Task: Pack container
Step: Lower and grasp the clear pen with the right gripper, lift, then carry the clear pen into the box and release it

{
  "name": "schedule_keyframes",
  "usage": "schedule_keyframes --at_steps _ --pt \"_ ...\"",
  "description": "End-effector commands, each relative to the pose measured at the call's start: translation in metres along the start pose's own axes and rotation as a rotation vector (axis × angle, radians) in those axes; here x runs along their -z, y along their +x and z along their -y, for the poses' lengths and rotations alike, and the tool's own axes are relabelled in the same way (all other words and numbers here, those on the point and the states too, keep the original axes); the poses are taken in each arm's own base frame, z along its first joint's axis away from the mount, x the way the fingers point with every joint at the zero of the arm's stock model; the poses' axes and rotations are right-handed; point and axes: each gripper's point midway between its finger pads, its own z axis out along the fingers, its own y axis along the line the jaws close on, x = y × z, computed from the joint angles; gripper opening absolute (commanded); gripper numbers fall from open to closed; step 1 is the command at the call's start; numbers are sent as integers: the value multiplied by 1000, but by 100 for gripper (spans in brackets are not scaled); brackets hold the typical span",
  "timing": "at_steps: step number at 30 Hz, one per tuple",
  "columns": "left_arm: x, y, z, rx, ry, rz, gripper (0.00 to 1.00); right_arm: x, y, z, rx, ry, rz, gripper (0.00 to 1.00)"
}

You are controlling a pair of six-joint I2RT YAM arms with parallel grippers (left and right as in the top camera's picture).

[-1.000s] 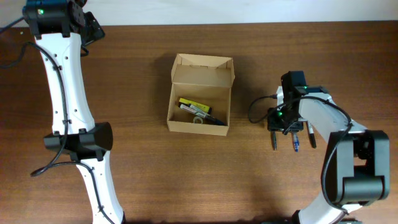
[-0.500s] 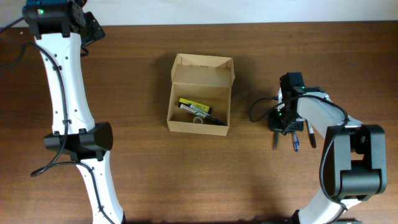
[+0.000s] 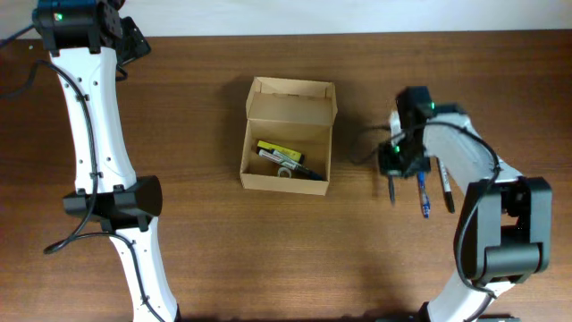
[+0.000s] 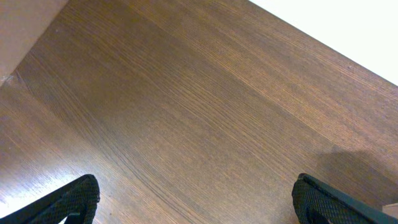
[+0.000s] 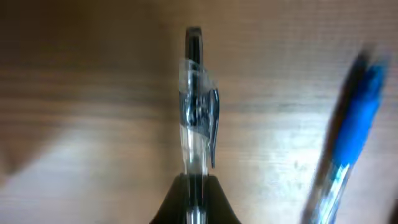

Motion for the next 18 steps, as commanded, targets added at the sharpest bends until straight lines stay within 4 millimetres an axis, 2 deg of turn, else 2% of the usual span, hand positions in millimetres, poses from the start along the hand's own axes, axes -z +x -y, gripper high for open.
schedule_keyframes --at_steps 1,4,6,9,14,18 --pt "14 -5 -7 4 1 28 100 89 -43 -49 244 -48 220 4" --pt "14 -5 -7 4 1 28 100 136 -56 -82 389 -53 314 4" --pt "14 -5 -7 4 1 28 100 159 -60 -105 505 -54 375 4" --pt "14 -5 -7 4 1 28 100 178 -58 -141 708 -49 441 4" --pt "14 -5 -7 4 1 28 100 167 -39 -188 1042 -32 435 4" --pt "14 -5 -7 4 1 28 100 147 -29 -211 1228 -25 396 4"
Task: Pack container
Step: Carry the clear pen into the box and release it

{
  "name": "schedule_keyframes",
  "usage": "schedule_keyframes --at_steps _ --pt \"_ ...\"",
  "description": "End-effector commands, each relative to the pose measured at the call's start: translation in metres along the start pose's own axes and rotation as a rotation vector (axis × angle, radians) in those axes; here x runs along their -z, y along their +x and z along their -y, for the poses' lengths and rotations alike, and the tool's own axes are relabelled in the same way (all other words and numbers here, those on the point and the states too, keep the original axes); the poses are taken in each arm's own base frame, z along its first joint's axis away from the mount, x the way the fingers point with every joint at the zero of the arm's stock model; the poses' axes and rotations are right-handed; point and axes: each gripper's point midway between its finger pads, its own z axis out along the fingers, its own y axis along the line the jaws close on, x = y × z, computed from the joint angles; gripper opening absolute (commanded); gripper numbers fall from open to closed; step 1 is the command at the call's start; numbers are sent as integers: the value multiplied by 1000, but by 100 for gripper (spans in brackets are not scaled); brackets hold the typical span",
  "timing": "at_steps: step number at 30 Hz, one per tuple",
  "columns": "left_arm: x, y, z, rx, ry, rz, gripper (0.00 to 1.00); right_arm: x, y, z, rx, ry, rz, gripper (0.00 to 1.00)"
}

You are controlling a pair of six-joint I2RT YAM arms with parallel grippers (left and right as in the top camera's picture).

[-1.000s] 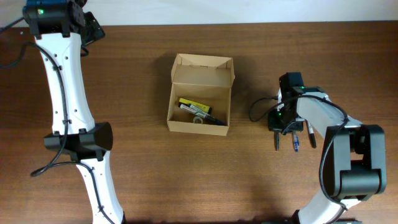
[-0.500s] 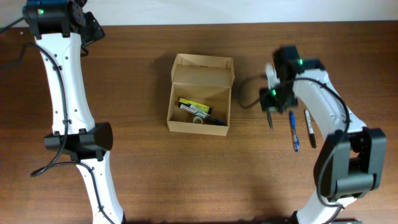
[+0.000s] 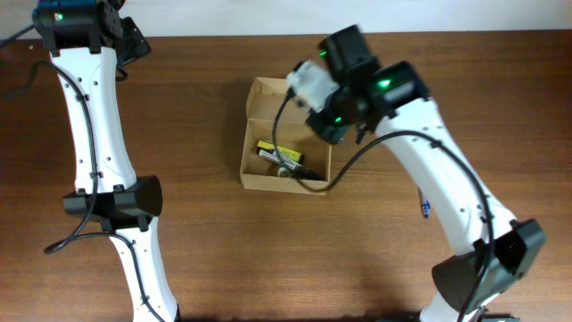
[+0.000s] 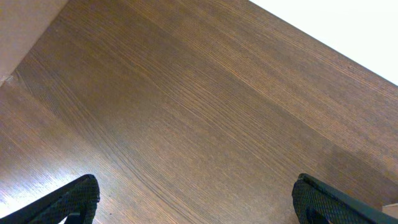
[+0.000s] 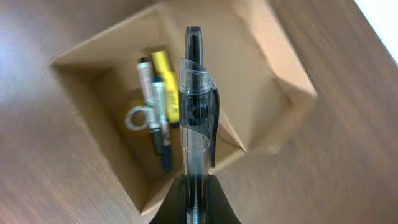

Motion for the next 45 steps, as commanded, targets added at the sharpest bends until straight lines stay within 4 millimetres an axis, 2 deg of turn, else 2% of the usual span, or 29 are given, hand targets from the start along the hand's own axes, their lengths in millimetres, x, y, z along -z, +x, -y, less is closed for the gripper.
schedule_keyframes --at_steps 1,6,8,9,16,25,29,32,34,37,42,45 --pt "14 -5 -8 4 0 28 100 -25 -3 -23 236 -69 -30 4" --pt "14 -5 -7 4 1 28 100 -63 0 -38 322 -145 -73 4" --pt "14 -5 -7 4 1 28 100 -77 2 -44 318 -191 -76 4" --pt "14 -5 -7 4 1 28 100 -91 4 -51 309 -240 -79 4" --pt "14 -5 -7 4 1 28 100 -138 23 -69 294 -341 -158 4" --pt "14 -5 -8 4 0 28 100 -173 42 -77 258 -385 -231 4" --pt "14 -5 -7 4 1 28 100 -181 47 -79 222 -386 -255 20" --pt "14 -5 -7 4 1 28 100 -178 40 -75 150 -362 -251 29" --pt "14 -5 -7 4 1 28 100 -169 27 -70 103 -338 -229 30" --pt "14 -5 -8 4 0 28 100 -143 2 -61 49 -302 -183 34" --pt "14 -5 -7 4 1 28 100 -75 -48 -40 -58 -218 -72 39" --pt "14 -5 -7 4 1 28 100 -33 -68 -14 -159 -75 -22 39"
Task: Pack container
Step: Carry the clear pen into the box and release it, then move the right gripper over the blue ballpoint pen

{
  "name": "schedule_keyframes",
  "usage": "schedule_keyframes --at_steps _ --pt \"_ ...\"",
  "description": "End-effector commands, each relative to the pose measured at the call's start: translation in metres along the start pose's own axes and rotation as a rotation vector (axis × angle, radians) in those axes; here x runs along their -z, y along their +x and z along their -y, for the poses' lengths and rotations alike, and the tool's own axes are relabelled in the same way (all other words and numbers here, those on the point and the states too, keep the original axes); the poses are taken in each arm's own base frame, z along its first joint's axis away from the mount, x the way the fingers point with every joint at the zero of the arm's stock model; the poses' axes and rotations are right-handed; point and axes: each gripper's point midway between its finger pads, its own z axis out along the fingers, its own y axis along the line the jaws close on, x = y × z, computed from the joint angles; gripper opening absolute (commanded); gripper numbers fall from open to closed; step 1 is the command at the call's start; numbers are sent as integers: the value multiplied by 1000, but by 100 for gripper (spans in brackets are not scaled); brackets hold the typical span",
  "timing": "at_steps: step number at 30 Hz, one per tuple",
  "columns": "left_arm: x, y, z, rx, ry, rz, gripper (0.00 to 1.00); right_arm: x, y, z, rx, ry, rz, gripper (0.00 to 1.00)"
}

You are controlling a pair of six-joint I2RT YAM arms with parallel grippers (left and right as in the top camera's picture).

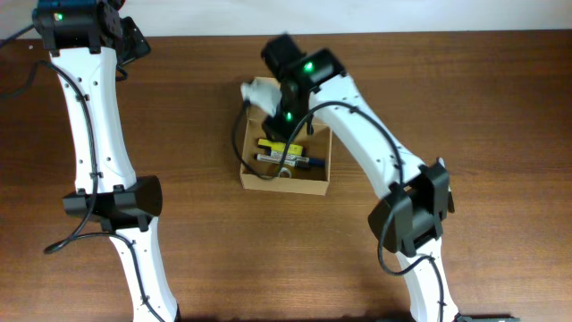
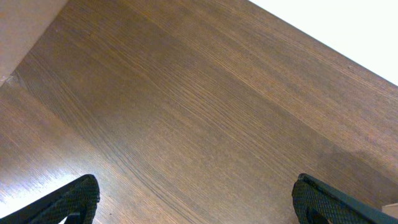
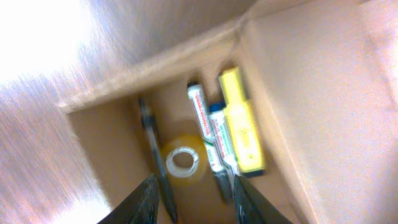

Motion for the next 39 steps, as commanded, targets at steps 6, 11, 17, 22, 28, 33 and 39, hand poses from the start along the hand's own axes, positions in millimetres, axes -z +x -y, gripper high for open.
schedule_keyframes --at_steps 6,11,17,22,28,33,39 --pt "14 -5 -7 4 1 28 100 136 -10 39 -278 424 146 44" --pt "14 -5 -7 4 1 28 100 149 43 68 -385 546 -17 41" --pt "14 -5 -7 4 1 28 100 145 83 96 -509 483 -77 41" --pt "14 -5 -7 4 1 28 100 162 143 100 -617 462 -162 41" --pt "14 -5 -7 4 1 28 100 204 214 65 -736 446 -141 45" --pt "14 -5 -7 4 1 28 100 194 261 63 -828 466 -118 58" --pt "14 -5 -7 4 1 28 100 110 297 86 -907 386 -203 62"
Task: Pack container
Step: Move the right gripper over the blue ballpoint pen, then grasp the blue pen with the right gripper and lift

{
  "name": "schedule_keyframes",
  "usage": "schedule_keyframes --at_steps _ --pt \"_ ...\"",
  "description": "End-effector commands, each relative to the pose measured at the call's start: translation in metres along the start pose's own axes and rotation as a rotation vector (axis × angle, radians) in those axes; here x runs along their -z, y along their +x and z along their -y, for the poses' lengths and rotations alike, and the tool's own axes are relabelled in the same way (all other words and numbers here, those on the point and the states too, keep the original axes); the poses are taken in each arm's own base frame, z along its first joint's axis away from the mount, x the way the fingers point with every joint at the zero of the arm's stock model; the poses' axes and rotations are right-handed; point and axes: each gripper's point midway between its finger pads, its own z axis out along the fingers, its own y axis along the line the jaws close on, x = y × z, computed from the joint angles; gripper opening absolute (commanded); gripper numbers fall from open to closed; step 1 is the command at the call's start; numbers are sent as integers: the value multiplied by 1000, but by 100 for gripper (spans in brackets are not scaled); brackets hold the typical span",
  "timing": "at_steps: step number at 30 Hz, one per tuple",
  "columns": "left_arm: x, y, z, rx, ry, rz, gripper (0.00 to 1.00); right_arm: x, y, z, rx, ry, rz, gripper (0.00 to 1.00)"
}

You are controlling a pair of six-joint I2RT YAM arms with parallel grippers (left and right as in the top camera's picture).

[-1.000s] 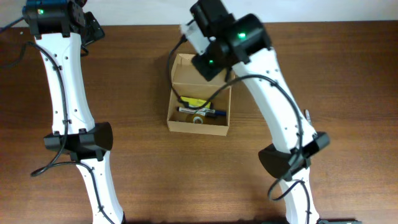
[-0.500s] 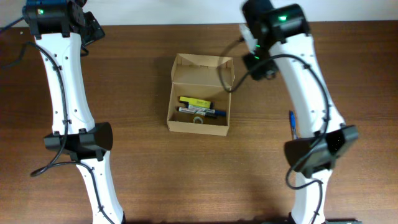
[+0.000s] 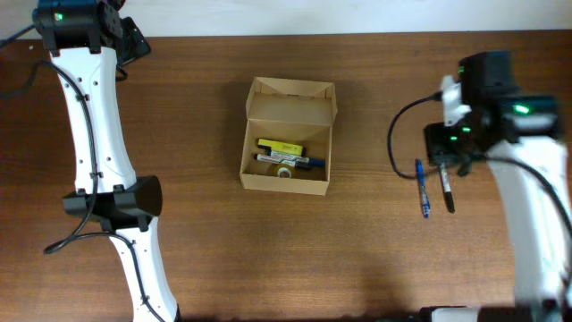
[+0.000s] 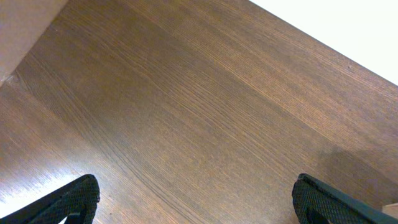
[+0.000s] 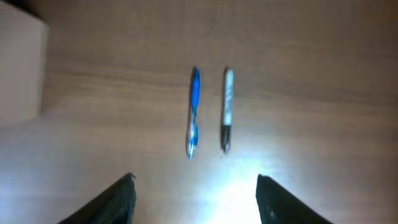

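An open cardboard box (image 3: pixel 287 137) sits mid-table with a yellow marker, pens and a tape roll (image 3: pixel 284 170) inside. Right of it on the wood lie a blue pen (image 3: pixel 421 188) (image 5: pixel 193 112) and a grey-and-black pen (image 3: pixel 445 189) (image 5: pixel 227 110), side by side. My right gripper (image 5: pixel 194 198) hangs open and empty over the table just above the two pens; its arm (image 3: pixel 474 107) is at the right. My left gripper (image 4: pixel 196 198) is open and empty over bare wood at the far left corner.
The left arm (image 3: pixel 94 125) stands along the left side of the table. A corner of the box (image 5: pixel 22 68) shows at the left of the right wrist view. The table's back edge meets a white wall (image 4: pixel 348 31).
My right gripper has gone from inside the box to the right side of the table, above the two loose pens. It is still open and empty. The left arm has not moved.
My right gripper was shut on a clear pen on the table beside the blue pen. Then it held that pen above the box. Later it was open inside the box with the pen lying there. Now it is back over the two remaining pens.
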Motion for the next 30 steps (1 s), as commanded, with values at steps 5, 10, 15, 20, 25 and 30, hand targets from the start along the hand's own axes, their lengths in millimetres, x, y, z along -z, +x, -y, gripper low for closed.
schedule_keyframes --at_steps 5,10,15,20,25,30 --pt "14 -5 -7 4 1 29 100 -113 52 -15 -33 -86 -291 54" --pt "14 -5 -7 4 1 29 100 -138 48 -11 -100 -118 -297 54" --pt "14 -5 -7 4 1 29 100 -153 46 -11 -138 -163 -301 54" --pt "14 -5 -7 4 1 29 100 -170 45 -8 -158 -176 -311 54" --pt "14 -5 -7 4 1 29 100 -185 48 -10 -158 -180 -341 53" --pt "14 -5 -7 4 1 29 100 -201 51 -12 -157 -182 -364 48"
